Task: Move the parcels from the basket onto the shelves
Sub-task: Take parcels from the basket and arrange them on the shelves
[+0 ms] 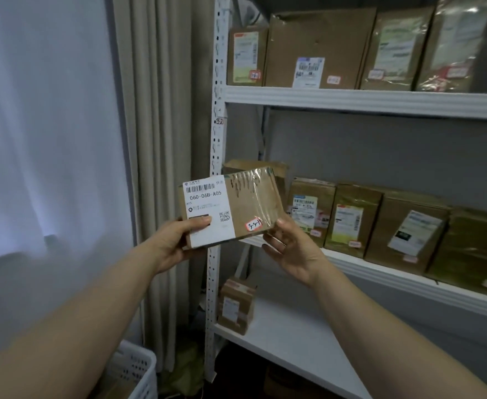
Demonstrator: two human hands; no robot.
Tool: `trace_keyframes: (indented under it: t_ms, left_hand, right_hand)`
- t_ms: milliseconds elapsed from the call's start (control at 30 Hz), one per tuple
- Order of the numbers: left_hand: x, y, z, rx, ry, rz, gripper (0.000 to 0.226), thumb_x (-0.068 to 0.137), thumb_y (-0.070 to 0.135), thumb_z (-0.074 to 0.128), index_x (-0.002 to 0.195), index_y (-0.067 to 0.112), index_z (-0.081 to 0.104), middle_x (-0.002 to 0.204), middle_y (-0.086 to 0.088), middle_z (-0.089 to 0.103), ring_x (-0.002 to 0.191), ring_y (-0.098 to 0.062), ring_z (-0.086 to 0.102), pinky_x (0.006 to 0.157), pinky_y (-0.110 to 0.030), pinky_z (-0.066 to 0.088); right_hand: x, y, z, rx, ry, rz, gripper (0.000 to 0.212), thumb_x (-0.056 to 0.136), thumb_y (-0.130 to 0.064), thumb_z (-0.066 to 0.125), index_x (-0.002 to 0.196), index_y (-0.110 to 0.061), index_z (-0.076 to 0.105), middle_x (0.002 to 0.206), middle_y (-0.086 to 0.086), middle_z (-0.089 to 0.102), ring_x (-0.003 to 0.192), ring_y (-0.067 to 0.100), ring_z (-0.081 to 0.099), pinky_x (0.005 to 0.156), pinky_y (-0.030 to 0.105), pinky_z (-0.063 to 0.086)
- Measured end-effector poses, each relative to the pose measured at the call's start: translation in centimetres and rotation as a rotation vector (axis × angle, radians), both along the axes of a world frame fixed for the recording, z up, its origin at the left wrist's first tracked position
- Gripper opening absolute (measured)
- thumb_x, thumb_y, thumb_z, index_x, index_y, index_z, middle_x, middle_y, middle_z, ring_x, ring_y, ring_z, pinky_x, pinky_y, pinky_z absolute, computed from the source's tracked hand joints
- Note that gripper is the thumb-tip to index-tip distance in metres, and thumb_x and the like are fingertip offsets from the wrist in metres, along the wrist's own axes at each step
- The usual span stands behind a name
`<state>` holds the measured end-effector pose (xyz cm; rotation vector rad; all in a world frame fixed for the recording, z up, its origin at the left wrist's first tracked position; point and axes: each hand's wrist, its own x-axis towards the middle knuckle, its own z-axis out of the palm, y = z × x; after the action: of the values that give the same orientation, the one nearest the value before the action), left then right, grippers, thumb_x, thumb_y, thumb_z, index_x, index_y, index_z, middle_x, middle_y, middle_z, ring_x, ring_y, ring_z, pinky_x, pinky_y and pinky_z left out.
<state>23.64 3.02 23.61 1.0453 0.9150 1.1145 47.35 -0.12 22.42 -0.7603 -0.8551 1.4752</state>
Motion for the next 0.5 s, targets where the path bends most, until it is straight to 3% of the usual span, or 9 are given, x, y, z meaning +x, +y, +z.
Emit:
trace_keyframes:
  t_ms: [67, 133, 200, 300, 400, 500]
  left_hand:
    - [0.7, -0.1, 0.1, 0.005, 0.019, -0.016, 0.063, 0.056, 0.017, 0.080, 0.116, 0.013, 0.061, 0.108, -0.010, 0.071, 0.096, -0.024, 0.065, 0.073, -0.038, 0.054]
    - [1.2, -0.2, 0.2, 0.008, 0.033, -0.027, 0.066, 0.057, 0.017, 0.081, 0.119, 0.012, 0.060, 0.110, -0.011, 0.070, 0.098, -0.025, 0.064, 0.078, -0.040, 0.054]
    - [1.7, -0.2, 0.2, 0.011, 0.040, -0.039, 0.062, 0.058, 0.019, 0.077, 0.118, 0.012, 0.061, 0.111, -0.012, 0.070, 0.104, -0.028, 0.063, 0.088, -0.043, 0.052]
    - [2.4, -0.2, 0.3, 0.025, 0.049, -0.049, 0.057, 0.060, 0.018, 0.076, 0.116, 0.011, 0.062, 0.113, -0.014, 0.068, 0.103, -0.028, 0.063, 0.095, -0.047, 0.048]
    - [3.1, 0.0, 0.4, 0.028, 0.064, -0.048, 0.055, 0.069, 0.014, 0.074, 0.121, 0.007, 0.060, 0.114, -0.015, 0.068, 0.103, -0.028, 0.062, 0.099, -0.048, 0.046]
    - [3.7, 0.3, 0.4, 0.031, 0.073, -0.045, 0.065, 0.061, 0.017, 0.077, 0.122, 0.007, 0.059, 0.113, -0.014, 0.069, 0.103, -0.027, 0.063, 0.093, -0.045, 0.049]
  right_hand:
    - [0.8, -0.6, 0.0, 0.014, 0.010, 0.006, 0.072, 0.048, -0.022, 0.084, 0.116, -0.021, 0.058, 0.084, -0.001, 0.072, 0.081, 0.014, 0.065, 0.092, 0.034, 0.045]
    - [1.5, -0.8, -0.2, 0.023, 0.037, 0.022, 0.054, 0.057, -0.018, 0.078, 0.109, -0.017, 0.061, 0.078, 0.000, 0.071, 0.060, 0.009, 0.063, 0.092, 0.032, 0.044]
    - [2.1, -0.9, -0.5, 0.037, 0.059, 0.039, 0.053, 0.049, -0.019, 0.087, 0.100, -0.016, 0.070, 0.081, 0.003, 0.070, 0.065, 0.014, 0.057, 0.094, 0.032, 0.043]
    - [2.9, -0.9, -0.9, 0.032, 0.063, 0.030, 0.068, 0.032, -0.022, 0.095, 0.095, -0.016, 0.072, 0.084, 0.005, 0.069, 0.069, 0.015, 0.048, 0.084, 0.026, 0.045]
    - [3.5, -1.1, -0.8, 0.004, 0.051, -0.003, 0.069, 0.037, -0.015, 0.089, 0.101, -0.014, 0.065, 0.084, 0.005, 0.070, 0.071, 0.014, 0.058, 0.078, 0.025, 0.051]
    - [4.0, -1.5, -0.7, -0.010, 0.076, -0.033, 0.060, 0.044, -0.013, 0.083, 0.101, -0.012, 0.066, 0.086, 0.006, 0.072, 0.080, 0.017, 0.065, 0.083, 0.027, 0.053]
